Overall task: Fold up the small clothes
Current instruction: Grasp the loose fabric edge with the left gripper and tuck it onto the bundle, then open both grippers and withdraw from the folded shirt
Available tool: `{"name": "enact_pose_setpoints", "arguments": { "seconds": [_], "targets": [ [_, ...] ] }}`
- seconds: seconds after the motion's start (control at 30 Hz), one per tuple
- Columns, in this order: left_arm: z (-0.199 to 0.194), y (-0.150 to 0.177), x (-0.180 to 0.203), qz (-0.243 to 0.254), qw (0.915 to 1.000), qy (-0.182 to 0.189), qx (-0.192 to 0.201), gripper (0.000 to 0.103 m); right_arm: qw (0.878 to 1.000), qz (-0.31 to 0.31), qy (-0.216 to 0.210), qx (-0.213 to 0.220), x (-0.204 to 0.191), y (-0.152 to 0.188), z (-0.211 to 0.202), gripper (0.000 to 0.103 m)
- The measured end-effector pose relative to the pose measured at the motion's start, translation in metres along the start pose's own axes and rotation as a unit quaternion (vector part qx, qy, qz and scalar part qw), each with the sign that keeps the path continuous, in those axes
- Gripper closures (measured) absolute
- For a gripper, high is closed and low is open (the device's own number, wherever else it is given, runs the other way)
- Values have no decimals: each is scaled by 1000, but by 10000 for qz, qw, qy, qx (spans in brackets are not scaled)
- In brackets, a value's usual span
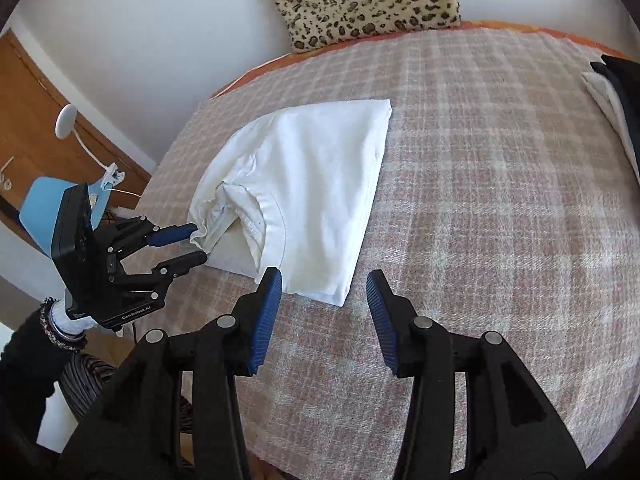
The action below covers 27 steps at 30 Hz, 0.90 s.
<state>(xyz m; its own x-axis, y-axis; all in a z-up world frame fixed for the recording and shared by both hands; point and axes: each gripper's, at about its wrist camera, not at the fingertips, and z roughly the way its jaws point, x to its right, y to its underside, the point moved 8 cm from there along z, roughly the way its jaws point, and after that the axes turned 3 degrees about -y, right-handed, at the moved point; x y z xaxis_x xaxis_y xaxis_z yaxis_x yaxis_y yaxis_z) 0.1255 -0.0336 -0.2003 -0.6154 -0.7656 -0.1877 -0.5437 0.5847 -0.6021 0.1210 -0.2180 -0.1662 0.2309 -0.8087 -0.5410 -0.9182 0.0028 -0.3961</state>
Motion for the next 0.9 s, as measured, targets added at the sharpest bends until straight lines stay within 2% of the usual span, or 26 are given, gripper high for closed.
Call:
{"name": "enact_pose_setpoints", "arguments": {
  "seconds": [0.03, 0.07, 0.1, 0.13, 0.3, 0.4, 0.43, 0.5, 0.53, 0.6, 0.7, 0.8, 0.9],
  "targets": [
    [0, 0, -2, 1, 10000, -37, -1, 89, 9999, -29, 116, -49, 1, 2, 6, 59],
    [0, 0, -4, -15, 10000, -49, -12, 91, 9998, -80, 141, -83, -1, 4, 11, 64],
    [-1, 0, -6, -43, 10000, -22, -10, 92, 9997, -112, 126, -158, -3, 5, 15, 85],
    [-3, 0, -8, -53, 10000, -4, -1, 93, 9996, -142, 175, -187, -5, 5, 17, 96],
    [-19, -1, -22, -82, 9999, -34, 131, 94, 9980, -482, 398, 58, -17, -12, 2, 97],
    [-25, 2, -30, -120, 9998, 42, 174, 94, 9928, -802, 866, 191, -17, -16, -6, 98],
    [-24, 5, -29, -114, 9998, 66, 165, 94, 9921, -831, 937, 111, -16, -13, -3, 98],
    [-20, 12, -26, -156, 9996, 234, 74, 94, 9927, -895, 793, -148, -18, -3, 8, 98],
    [-18, 15, -24, -103, 9997, 199, 35, 94, 9910, -988, 866, -268, -19, 2, 13, 98],
    [-18, 19, -21, -109, 9997, 217, -10, 94, 9850, -1187, 1225, -255, -16, 7, 11, 98],
    [-30, 19, -26, -376, 9986, 381, -31, 91, 9842, -1132, 1355, -148, -13, 1, -2, 97],
    [-49, 19, -36, -602, 9973, 326, 261, 81, 9835, -1224, 1324, 170, -23, -12, -22, 95],
    [-55, 17, -50, -1042, 9930, 371, 415, 81, 9834, -1403, 1059, 446, -45, -28, -29, 91]
  ]
}}
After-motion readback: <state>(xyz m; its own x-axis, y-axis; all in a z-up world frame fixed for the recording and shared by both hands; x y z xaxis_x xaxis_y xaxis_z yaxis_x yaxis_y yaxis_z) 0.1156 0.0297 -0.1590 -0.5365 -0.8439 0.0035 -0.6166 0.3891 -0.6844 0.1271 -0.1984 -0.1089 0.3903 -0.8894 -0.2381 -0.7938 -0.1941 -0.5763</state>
